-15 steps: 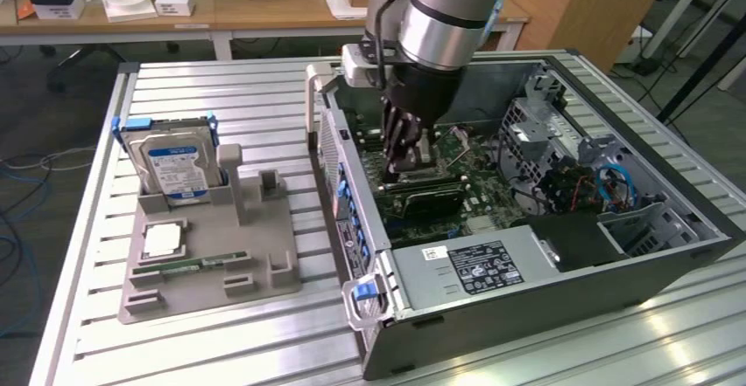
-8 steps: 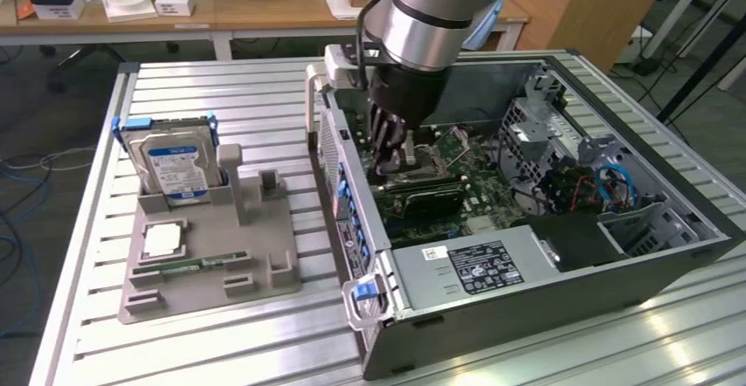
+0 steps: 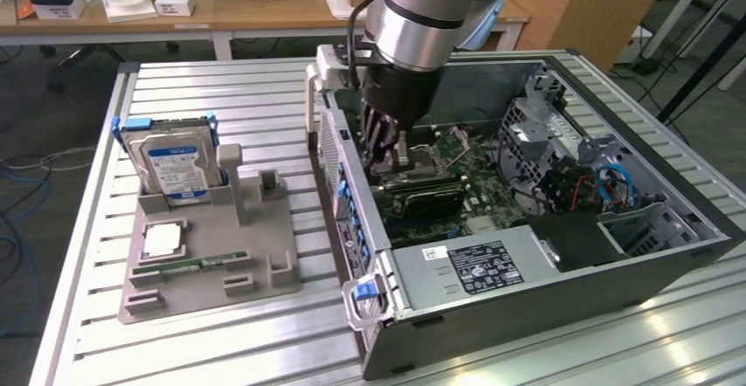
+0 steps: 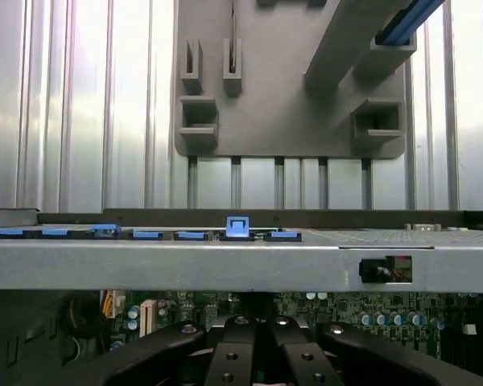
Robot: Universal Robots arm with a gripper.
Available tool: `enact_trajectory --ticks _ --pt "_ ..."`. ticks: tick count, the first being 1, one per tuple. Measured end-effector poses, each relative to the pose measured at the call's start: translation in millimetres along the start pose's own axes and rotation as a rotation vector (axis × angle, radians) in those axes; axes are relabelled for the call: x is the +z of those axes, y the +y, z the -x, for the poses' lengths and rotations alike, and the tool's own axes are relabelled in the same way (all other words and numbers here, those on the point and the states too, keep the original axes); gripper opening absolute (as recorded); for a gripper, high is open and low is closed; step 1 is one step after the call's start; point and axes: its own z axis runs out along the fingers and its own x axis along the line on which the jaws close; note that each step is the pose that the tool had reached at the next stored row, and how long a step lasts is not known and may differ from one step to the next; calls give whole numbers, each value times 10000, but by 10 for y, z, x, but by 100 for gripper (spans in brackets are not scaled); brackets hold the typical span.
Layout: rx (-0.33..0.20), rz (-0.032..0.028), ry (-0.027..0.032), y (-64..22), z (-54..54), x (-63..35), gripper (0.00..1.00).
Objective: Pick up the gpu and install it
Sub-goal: 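Press down on the gpu until it lock into place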
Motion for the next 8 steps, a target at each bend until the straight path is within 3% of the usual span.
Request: enact_trajectory --ticks 3,8 --pt "-1 0 1 4 0 -1 11" --pt "-2 159 3 9 -1 -52 11"
